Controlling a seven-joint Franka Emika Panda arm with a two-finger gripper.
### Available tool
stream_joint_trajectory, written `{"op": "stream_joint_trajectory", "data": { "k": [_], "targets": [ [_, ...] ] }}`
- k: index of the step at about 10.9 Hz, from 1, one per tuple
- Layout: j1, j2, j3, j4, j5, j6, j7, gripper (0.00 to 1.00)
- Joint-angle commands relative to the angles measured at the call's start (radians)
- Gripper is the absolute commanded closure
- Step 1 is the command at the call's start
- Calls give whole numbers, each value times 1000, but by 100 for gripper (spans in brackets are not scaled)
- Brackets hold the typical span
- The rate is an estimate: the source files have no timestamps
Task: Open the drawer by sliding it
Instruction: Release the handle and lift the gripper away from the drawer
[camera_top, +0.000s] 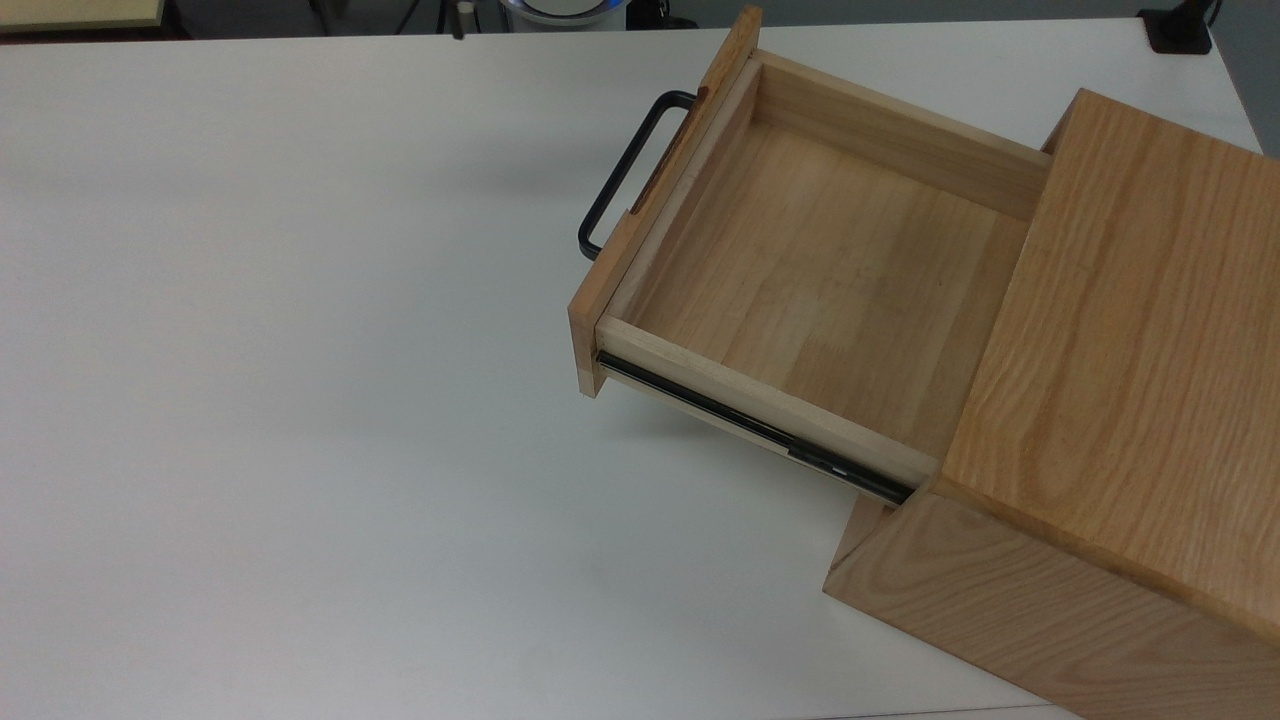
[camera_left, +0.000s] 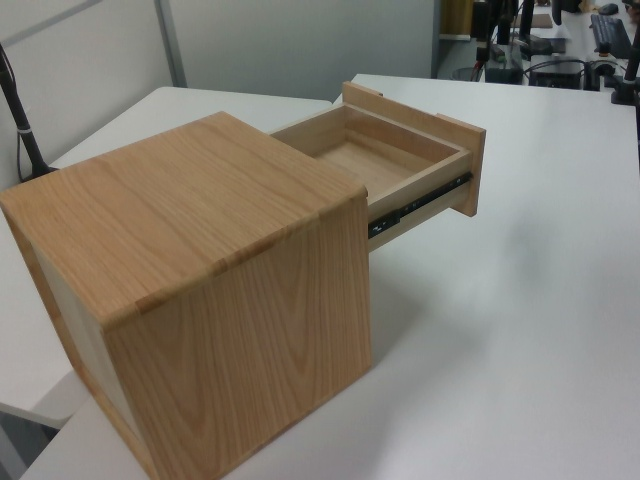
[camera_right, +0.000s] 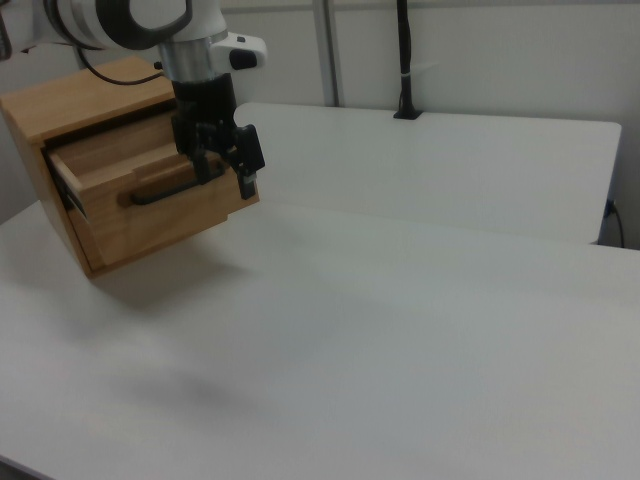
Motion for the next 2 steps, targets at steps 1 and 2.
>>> {"op": "stream_joint_trajectory", "data": {
  "k": [1,2],
  "targets": [
    [-118,-22,127,-5,-24,-11,-32,0],
    [-120,-22,127,-5,-26,-11,-30,0]
  ]
}}
